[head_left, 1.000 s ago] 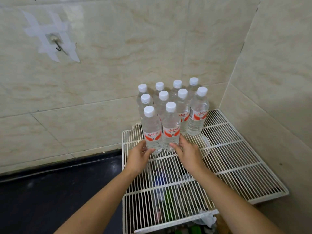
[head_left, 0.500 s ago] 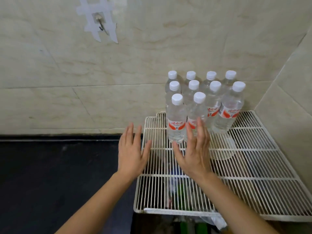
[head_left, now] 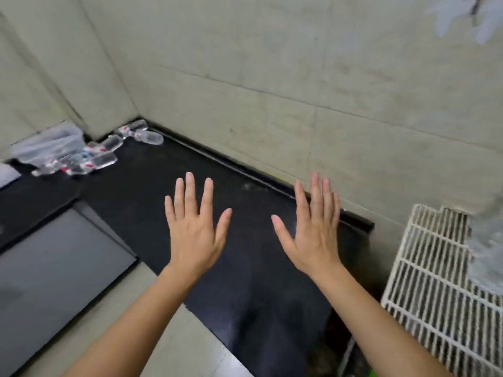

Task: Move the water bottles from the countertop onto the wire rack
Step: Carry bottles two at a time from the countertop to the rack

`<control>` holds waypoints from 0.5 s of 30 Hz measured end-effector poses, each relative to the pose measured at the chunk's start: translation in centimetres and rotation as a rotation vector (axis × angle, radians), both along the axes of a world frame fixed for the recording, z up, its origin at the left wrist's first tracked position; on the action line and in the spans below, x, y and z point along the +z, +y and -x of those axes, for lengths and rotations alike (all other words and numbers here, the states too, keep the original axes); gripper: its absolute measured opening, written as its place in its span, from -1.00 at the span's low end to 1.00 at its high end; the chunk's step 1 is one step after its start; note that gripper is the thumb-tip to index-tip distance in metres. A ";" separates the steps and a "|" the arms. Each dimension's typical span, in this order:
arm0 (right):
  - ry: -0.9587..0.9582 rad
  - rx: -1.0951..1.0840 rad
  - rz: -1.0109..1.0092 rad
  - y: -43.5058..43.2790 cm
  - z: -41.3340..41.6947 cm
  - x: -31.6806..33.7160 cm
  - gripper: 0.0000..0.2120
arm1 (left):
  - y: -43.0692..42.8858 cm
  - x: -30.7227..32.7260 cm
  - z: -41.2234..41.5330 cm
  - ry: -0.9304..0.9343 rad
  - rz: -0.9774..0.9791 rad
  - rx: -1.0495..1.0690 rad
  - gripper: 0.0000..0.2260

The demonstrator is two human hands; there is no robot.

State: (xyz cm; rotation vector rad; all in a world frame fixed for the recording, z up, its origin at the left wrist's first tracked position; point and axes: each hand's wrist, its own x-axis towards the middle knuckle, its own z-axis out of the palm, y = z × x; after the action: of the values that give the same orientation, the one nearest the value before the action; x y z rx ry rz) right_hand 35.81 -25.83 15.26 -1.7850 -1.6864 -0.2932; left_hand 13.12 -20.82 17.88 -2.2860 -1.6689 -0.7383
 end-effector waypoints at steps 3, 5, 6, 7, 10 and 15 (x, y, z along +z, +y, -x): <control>-0.008 0.097 0.013 4.4 7.3 0.1 -0.24 | 2.4 -0.2 8.5 -0.013 -0.002 0.107 -0.40; -0.015 0.137 0.007 7.6 12.1 -0.2 -0.25 | 4.3 -0.4 14.1 -0.003 0.006 0.143 -0.39; -0.013 0.152 0.009 9.4 14.8 -0.4 -0.25 | 5.3 -0.3 17.0 0.004 0.014 0.154 -0.39; -0.006 0.170 0.015 11.3 17.7 -0.5 -0.25 | 6.4 -0.2 19.9 0.009 0.022 0.167 -0.39; 0.017 0.256 0.048 16.9 27.7 -0.6 -0.26 | 9.3 0.2 29.3 0.035 0.055 0.248 -0.38; 0.028 0.408 0.133 24.5 41.0 0.1 -0.27 | 13.4 1.1 41.7 0.052 0.066 0.392 -0.38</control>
State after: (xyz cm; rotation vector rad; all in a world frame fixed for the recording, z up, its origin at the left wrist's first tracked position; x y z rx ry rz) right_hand -5.24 -1.28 15.37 -1.4777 -2.0373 0.0236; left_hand -28.55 -7.40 18.96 -1.9052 -2.0546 -0.5372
